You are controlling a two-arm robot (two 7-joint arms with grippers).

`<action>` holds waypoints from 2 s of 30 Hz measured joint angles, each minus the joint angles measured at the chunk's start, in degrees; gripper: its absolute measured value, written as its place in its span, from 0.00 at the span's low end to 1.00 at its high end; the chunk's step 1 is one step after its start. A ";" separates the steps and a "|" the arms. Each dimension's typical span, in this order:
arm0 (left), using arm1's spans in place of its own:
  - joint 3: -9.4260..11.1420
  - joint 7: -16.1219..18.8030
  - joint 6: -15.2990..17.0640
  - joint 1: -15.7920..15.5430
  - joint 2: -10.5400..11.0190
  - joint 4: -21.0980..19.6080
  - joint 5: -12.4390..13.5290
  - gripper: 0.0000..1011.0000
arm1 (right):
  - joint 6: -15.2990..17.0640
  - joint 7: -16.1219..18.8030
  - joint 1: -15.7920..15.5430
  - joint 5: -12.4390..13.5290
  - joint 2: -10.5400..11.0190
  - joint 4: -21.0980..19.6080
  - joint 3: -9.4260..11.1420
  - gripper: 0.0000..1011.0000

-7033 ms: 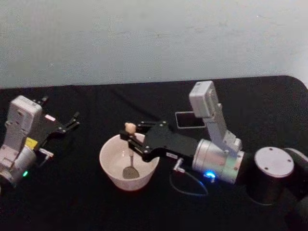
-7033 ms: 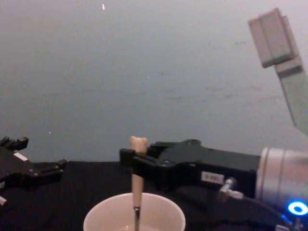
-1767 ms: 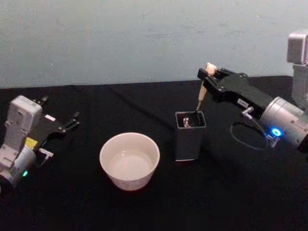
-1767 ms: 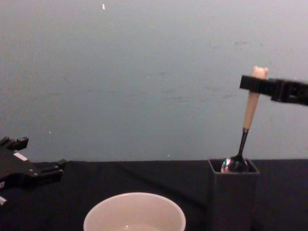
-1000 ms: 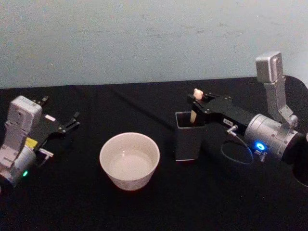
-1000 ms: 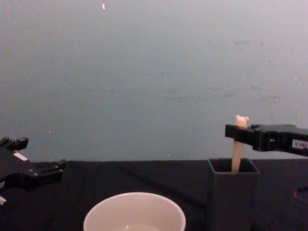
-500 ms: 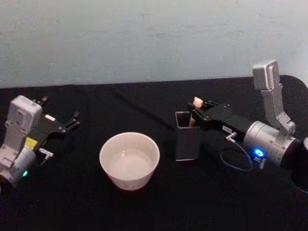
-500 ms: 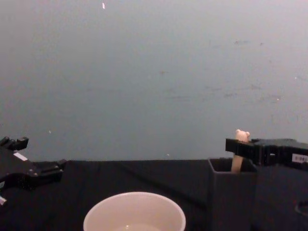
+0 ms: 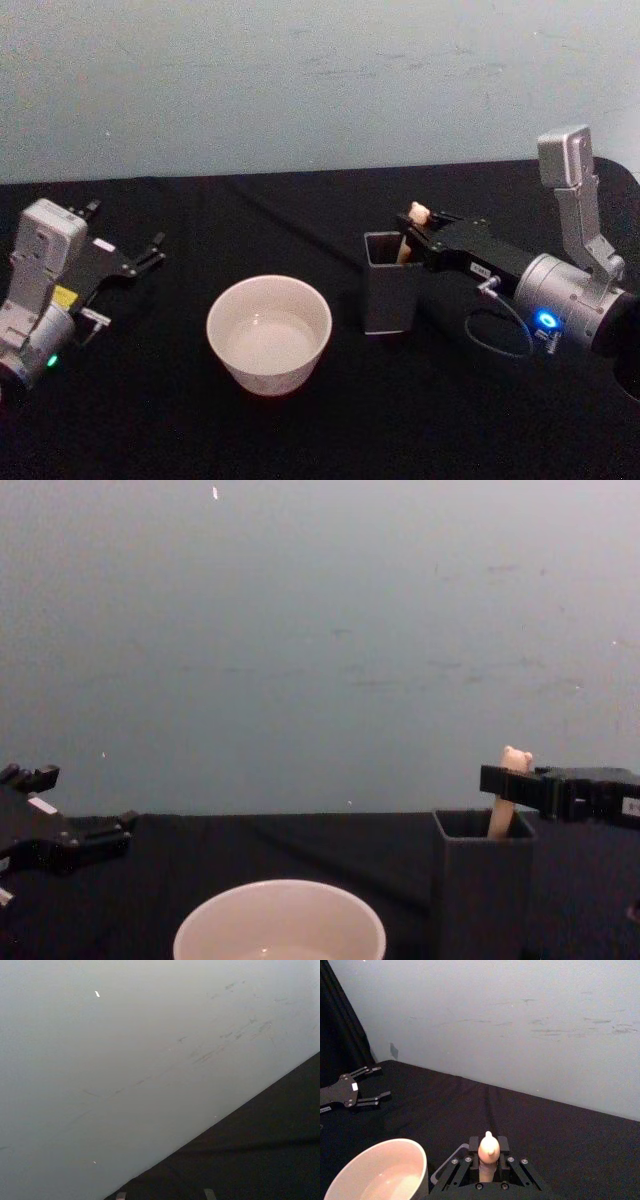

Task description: Pick up the stirring spoon with one hand, stir inside the cup, then place it back in its original position.

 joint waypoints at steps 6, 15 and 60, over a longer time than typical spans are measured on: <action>0.00 0.00 0.00 0.00 0.00 0.00 0.00 0.99 | 0.05 -0.12 -0.45 0.34 0.25 -0.32 0.26 0.22; 0.00 0.00 0.00 0.00 0.00 0.00 0.00 0.99 | 0.03 -0.23 -0.58 0.36 0.32 -0.41 0.31 0.22; -0.01 0.00 0.00 0.00 0.00 0.00 0.00 0.99 | -7.35 -4.70 -1.45 -2.62 -2.40 -1.12 2.70 0.99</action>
